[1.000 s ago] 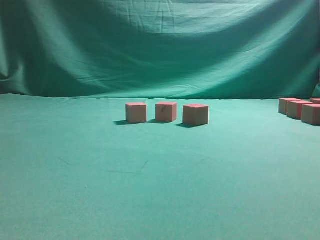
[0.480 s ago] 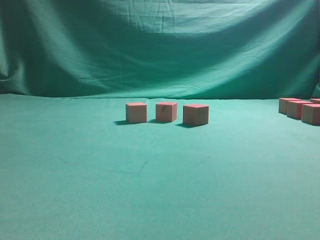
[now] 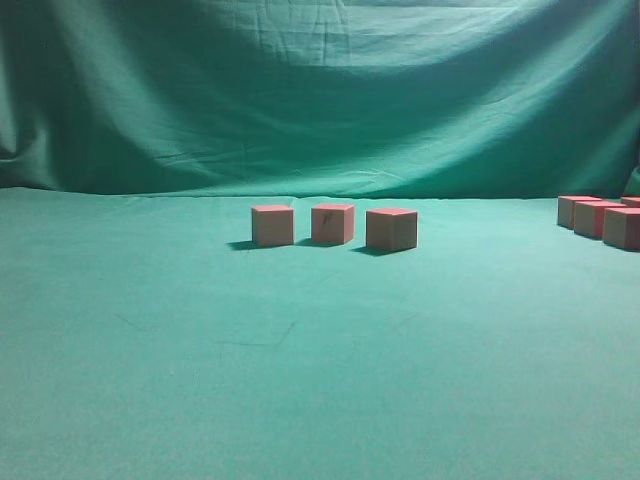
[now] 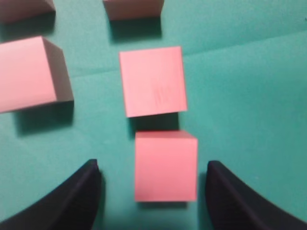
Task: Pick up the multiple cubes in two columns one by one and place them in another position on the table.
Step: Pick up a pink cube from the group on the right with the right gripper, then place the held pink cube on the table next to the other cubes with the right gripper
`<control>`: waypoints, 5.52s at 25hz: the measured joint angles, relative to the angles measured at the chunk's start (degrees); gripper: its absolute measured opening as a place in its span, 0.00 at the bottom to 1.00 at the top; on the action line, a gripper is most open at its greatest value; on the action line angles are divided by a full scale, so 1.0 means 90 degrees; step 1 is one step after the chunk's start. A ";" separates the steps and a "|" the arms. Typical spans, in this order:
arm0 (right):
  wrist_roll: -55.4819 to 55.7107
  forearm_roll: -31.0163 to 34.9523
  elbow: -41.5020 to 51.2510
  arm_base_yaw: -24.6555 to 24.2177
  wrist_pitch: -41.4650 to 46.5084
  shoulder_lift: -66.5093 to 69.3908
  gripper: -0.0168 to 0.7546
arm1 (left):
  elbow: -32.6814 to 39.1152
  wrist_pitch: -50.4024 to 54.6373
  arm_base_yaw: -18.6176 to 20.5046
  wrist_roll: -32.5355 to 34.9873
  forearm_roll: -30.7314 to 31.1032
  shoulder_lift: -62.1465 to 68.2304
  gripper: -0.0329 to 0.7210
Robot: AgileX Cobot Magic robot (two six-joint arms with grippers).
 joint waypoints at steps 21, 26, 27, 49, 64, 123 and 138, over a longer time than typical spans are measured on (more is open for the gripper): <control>-0.0728 0.1080 -0.0428 0.0023 0.1579 -0.0336 0.36 | 0.0000 0.0000 0.0000 0.0000 0.0000 0.0000 0.04; -0.1863 0.2254 -0.0428 0.0706 0.1858 -0.0919 0.36 | 0.0000 0.0000 0.0000 0.0000 0.0000 0.0000 0.04; -0.2040 0.2493 -0.0428 0.0927 0.1906 -0.1003 0.36 | 0.0000 0.0000 0.0000 0.0000 0.0000 0.0000 0.04; -0.1198 0.3687 -0.4215 0.4091 0.2810 0.1500 0.36 | 0.0000 0.0000 0.0000 0.0000 0.0000 0.0000 0.04; 0.0722 0.0852 -0.6796 0.5126 0.3925 0.3495 0.36 | 0.0000 0.0000 0.0000 0.0000 0.0000 0.0000 0.04; 0.3148 0.0194 -0.6847 0.5089 0.3753 0.3883 0.36 | 0.0000 0.0000 0.0000 0.0000 0.0000 0.0000 0.04; 0.2896 0.0231 -0.6892 0.5089 0.3805 0.3978 0.49 | 0.0000 0.0000 0.0000 0.0000 0.0000 0.0000 0.04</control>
